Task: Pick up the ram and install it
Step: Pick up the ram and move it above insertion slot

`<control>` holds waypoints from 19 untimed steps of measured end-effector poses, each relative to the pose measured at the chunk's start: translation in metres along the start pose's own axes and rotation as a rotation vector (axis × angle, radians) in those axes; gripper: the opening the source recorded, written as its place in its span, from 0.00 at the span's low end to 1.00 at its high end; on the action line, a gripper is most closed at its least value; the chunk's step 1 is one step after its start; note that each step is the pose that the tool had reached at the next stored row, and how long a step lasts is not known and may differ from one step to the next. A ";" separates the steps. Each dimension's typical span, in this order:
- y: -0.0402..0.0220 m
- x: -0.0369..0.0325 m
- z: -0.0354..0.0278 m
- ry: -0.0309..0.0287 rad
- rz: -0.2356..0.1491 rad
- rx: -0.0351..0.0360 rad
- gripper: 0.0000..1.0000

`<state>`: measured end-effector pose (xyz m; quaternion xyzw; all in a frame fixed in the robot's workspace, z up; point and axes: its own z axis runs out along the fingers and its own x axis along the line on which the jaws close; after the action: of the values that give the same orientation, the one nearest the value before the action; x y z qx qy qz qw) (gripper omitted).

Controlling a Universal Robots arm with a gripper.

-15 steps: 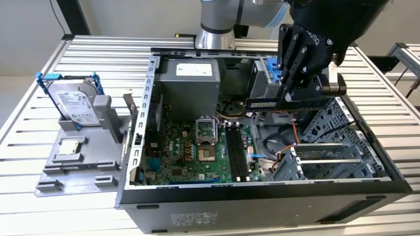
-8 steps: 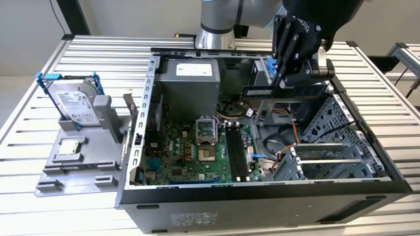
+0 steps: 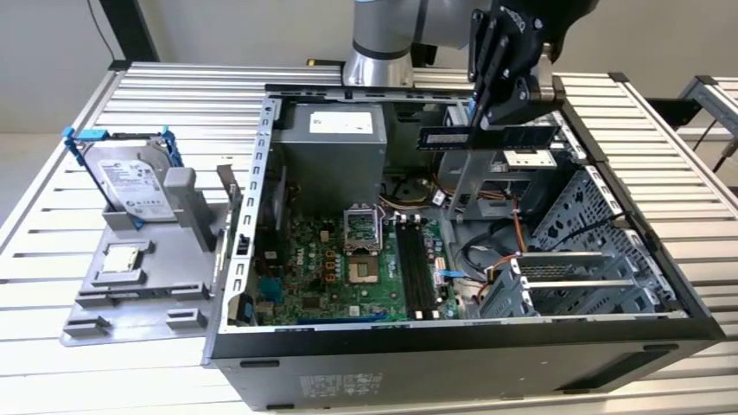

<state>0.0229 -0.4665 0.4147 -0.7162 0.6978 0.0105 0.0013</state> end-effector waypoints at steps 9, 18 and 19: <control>-0.0001 -0.0042 0.0004 -0.0004 0.031 0.0005 0.00; -0.0001 -0.0064 0.0007 -0.0009 0.062 0.0012 0.00; -0.0001 -0.0087 0.0007 -0.0006 0.062 0.0011 0.00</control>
<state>0.0228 -0.4577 0.4142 -0.6941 0.7198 0.0103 0.0016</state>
